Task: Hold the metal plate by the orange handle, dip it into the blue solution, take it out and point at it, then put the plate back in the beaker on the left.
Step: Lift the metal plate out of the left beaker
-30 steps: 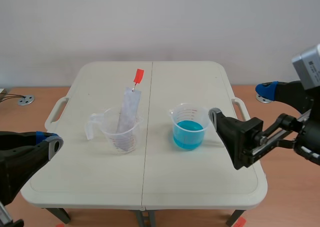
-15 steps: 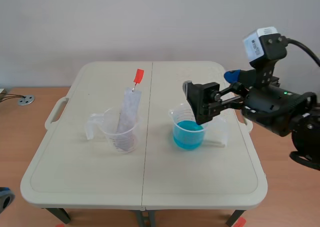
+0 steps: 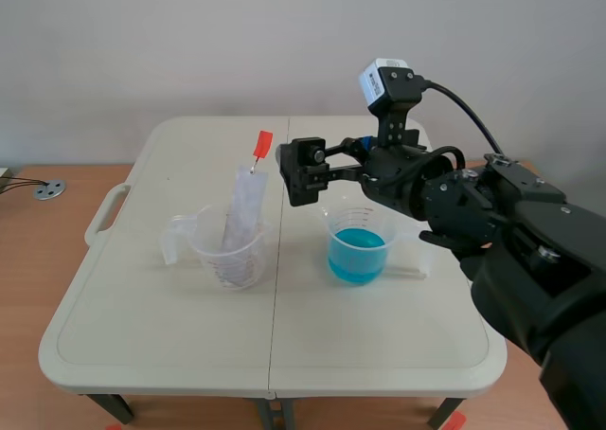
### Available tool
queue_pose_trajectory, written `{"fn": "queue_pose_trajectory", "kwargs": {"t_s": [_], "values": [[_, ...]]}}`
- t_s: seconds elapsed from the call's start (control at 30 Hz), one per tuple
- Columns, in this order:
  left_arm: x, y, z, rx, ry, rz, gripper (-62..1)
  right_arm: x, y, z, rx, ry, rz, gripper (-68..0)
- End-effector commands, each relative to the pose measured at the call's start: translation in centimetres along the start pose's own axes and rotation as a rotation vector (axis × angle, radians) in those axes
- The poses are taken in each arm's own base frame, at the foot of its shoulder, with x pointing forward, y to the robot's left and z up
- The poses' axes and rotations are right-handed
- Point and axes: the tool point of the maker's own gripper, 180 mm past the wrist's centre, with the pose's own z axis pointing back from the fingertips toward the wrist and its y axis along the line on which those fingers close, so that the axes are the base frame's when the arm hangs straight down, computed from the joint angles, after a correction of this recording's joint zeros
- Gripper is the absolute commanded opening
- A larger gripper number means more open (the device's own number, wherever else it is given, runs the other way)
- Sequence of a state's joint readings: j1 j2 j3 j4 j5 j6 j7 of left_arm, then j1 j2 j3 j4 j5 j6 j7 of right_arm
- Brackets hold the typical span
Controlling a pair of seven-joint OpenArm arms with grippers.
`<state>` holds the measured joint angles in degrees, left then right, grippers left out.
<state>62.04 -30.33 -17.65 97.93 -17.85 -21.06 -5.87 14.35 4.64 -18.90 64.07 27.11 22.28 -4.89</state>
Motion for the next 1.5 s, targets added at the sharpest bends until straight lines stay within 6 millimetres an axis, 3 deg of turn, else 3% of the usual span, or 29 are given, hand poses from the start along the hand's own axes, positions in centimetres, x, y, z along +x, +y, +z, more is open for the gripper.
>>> {"fn": "queue_pose_trajectory", "kwargs": {"t_s": [0.0, 0.5, 0.73, 0.87, 1.03, 1.13, 1.27, 1.47], "values": [[0.7, -0.3, -0.1, -0.006, -0.029, 0.007, -59.7, 2.0, 0.5, -0.8, 0.017, -0.042, 0.016, -1.2], [0.4, -0.2, -0.1, -0.004, -0.018, 0.011, -59.7, 1.0, 5.4, -7.2, 0.091, 0.036, -0.026, -1.2], [0.2, -0.2, -0.1, -0.004, -0.01, 0.011, -59.7, 1.4, 4.4, -7.6, 0.072, 0.0, -0.045, -1.4], [0.3, -0.2, -0.1, -0.003, -0.012, 0.01, -59.7, 1.7, 4.4, -7.6, 0.072, -0.008, -0.044, -9.4], [0.3, -0.2, -0.1, -0.003, -0.013, 0.01, -59.7, 1.7, 4.5, -7.6, 0.076, -0.004, -0.042, -10.8], [0.3, -0.2, -0.1, -0.003, -0.013, 0.01, -59.7, 1.9, 4.4, -7.7, 0.076, -0.009, -0.04, -17.7], [0.3, -0.2, -0.1, -0.004, -0.013, 0.01, -59.7, 2.3, 4.4, -7.8, 0.077, -0.015, -0.036, -19.9], [0.3, -0.2, -0.1, -0.004, -0.013, 0.01, -59.7, 2.4, 4.4, -7.8, 0.077, -0.016, -0.035, -33.0]]}}
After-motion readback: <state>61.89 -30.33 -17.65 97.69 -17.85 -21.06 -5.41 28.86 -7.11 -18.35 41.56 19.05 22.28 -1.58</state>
